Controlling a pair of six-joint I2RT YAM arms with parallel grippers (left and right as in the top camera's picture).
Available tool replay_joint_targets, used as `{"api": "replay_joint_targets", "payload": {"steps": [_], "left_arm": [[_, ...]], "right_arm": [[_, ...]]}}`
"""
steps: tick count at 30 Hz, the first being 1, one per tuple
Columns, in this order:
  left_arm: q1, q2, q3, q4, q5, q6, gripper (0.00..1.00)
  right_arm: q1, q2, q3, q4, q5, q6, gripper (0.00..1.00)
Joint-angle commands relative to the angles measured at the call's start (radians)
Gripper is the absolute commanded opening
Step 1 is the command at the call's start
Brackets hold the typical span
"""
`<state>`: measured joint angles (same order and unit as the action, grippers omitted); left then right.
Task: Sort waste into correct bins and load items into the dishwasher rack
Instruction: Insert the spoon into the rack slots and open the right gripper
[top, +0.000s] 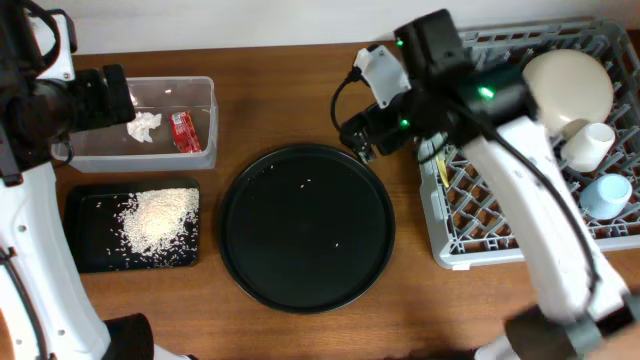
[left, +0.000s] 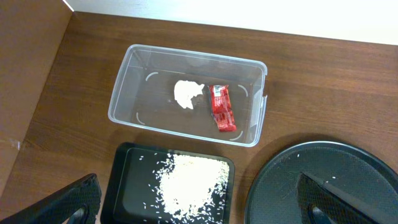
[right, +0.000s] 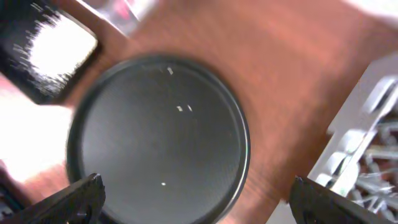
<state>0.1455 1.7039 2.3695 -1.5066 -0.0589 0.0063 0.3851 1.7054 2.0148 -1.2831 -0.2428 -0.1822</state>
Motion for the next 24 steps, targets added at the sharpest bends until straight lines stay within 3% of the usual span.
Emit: {"api": "replay_joint_targets", "payload": {"steps": [1, 5, 6, 7, 18, 24], "left_arm": [[0.006, -0.006, 0.008, 0.002, 0.003, -0.007, 0.99], [0.006, -0.006, 0.008, 0.002, 0.003, -0.007, 0.99], [0.006, -0.006, 0.008, 0.002, 0.003, -0.007, 0.99], [0.006, -0.006, 0.008, 0.002, 0.003, -0.007, 0.99], [0.006, -0.006, 0.008, 0.002, 0.003, -0.007, 0.99], [0.006, -0.006, 0.008, 0.002, 0.003, -0.007, 0.99]], "right_arm": [[0.014, -0.171, 0.042, -0.006, 0.109, 0.006, 0.98], [0.012, -0.277, 0.042, -0.032, 0.129, 0.006, 0.98], [0.012, -0.296, 0.042, -0.042, 0.153, 0.006, 0.93], [0.012, -0.311, 0.042, -0.066, 0.179, 0.006, 0.98], [0.01, -0.36, 0.042, -0.143, 0.233, 0.006, 0.98], [-0.183, -0.493, -0.104, 0.031, 0.087, 0.006, 0.98]]}}
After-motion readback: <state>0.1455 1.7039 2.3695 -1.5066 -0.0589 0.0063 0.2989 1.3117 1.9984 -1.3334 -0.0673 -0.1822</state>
